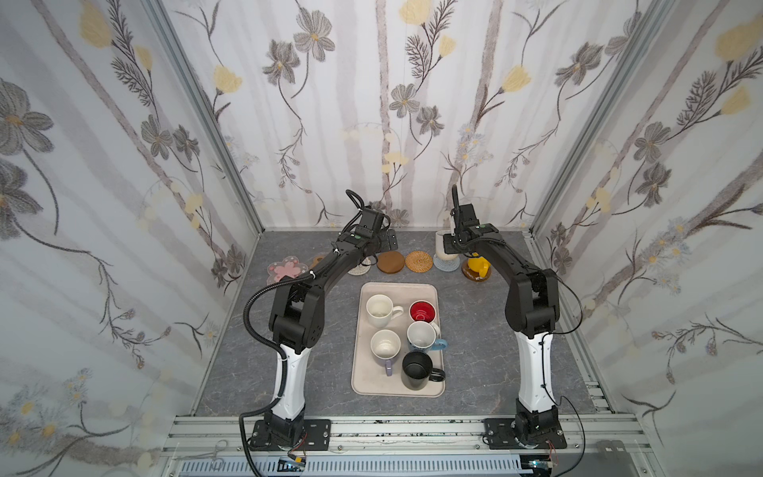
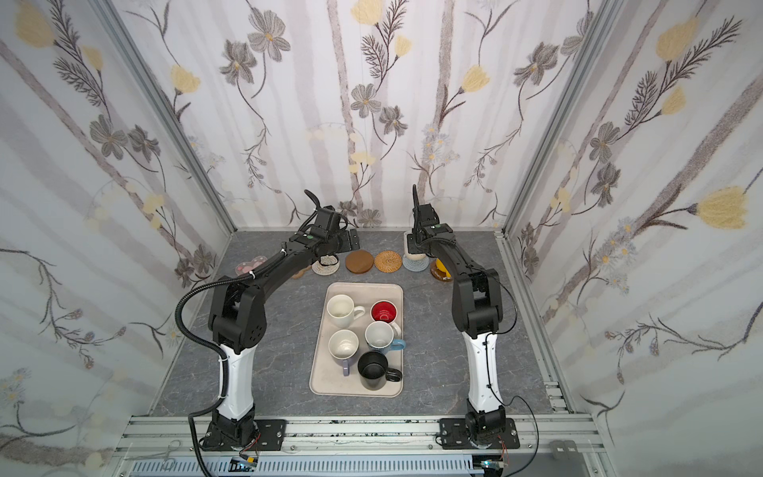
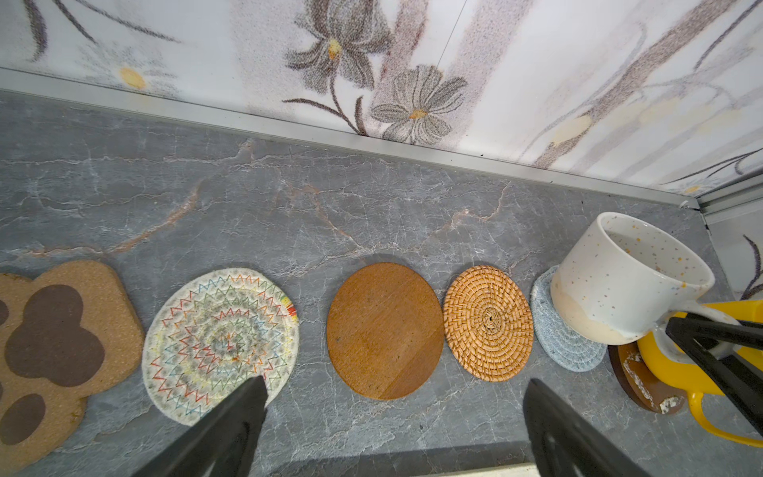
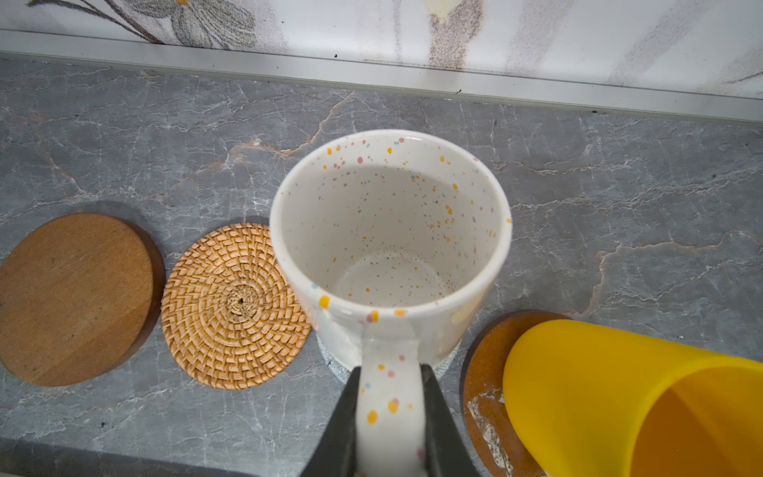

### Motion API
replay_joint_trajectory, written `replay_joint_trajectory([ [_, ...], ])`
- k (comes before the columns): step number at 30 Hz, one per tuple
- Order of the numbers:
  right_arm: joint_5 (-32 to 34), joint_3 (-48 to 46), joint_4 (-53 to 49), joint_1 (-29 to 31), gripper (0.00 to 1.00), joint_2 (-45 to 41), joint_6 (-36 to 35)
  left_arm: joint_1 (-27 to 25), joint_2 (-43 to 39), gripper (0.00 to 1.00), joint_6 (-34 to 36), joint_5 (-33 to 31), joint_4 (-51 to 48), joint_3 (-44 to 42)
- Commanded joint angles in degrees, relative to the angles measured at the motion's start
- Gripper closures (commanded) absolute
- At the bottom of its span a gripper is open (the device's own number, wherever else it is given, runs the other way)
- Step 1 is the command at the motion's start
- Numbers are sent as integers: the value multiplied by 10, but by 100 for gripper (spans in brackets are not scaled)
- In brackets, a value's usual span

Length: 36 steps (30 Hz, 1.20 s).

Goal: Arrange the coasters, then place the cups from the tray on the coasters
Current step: 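Lower the speckled white mug onto the light blue knit coaster, then open the right gripper and move it back over the tray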

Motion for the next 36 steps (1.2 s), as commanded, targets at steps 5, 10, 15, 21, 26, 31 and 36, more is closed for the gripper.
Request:
replay_joint_trajectory([
  [5,-2,-43,41,0,93,-28,7,0,-4,0,-1,-7,1,-8],
  [10,-5,-86,59,2,88,-49,13,0,-11,0,-4,-8,1,-18],
  [15,-5,-132,78,5,79,-69,18,-5,-20,0,-4,-12,1,-31],
  [21,-6,-178,103,11,72,-92,27,-11,-33,0,-7,-17,1,-49],
  [26,-6,-199,111,15,66,-100,30,-17,-44,0,-9,-21,1,-64],
  [31,-2,-212,115,16,50,-112,32,-20,-55,0,-13,-20,1,-77],
  [36,-1,-212,112,16,35,-126,32,-19,-72,0,-13,-20,1,-88],
])
